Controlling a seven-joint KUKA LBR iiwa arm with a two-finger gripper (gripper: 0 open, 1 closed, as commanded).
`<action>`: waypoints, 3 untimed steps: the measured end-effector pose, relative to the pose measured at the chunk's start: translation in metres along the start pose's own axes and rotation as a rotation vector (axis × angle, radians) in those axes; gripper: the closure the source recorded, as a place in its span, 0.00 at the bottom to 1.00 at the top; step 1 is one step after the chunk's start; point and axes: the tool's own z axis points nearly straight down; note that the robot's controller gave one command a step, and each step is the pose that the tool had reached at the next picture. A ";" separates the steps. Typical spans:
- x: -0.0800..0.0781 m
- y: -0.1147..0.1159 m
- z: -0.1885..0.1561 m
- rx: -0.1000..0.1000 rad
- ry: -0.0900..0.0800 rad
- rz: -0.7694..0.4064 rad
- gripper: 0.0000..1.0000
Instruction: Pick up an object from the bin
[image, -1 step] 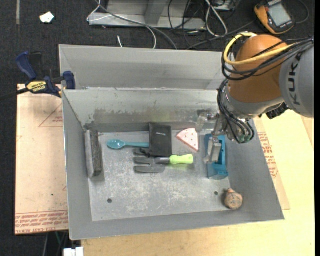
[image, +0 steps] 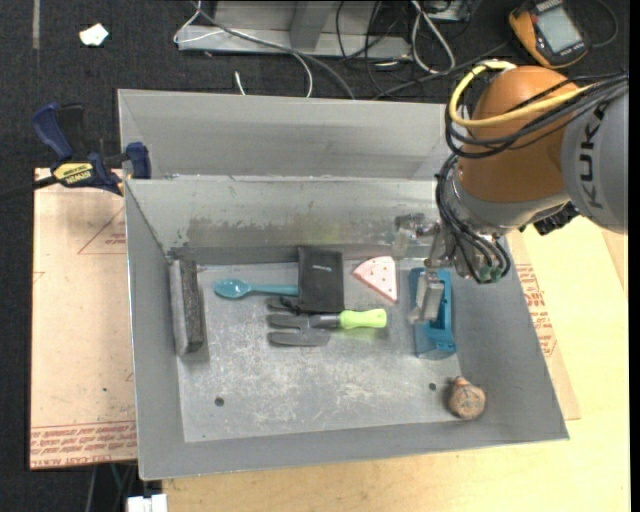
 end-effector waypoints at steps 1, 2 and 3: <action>-0.012 0.018 0.013 0.000 -0.003 0.131 0.00; -0.027 0.039 0.042 -0.001 -0.002 0.118 0.00; -0.024 0.068 0.045 -0.002 -0.003 0.182 0.00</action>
Offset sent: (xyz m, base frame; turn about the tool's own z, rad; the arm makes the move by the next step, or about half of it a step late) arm 0.0348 0.0472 -0.0572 0.0452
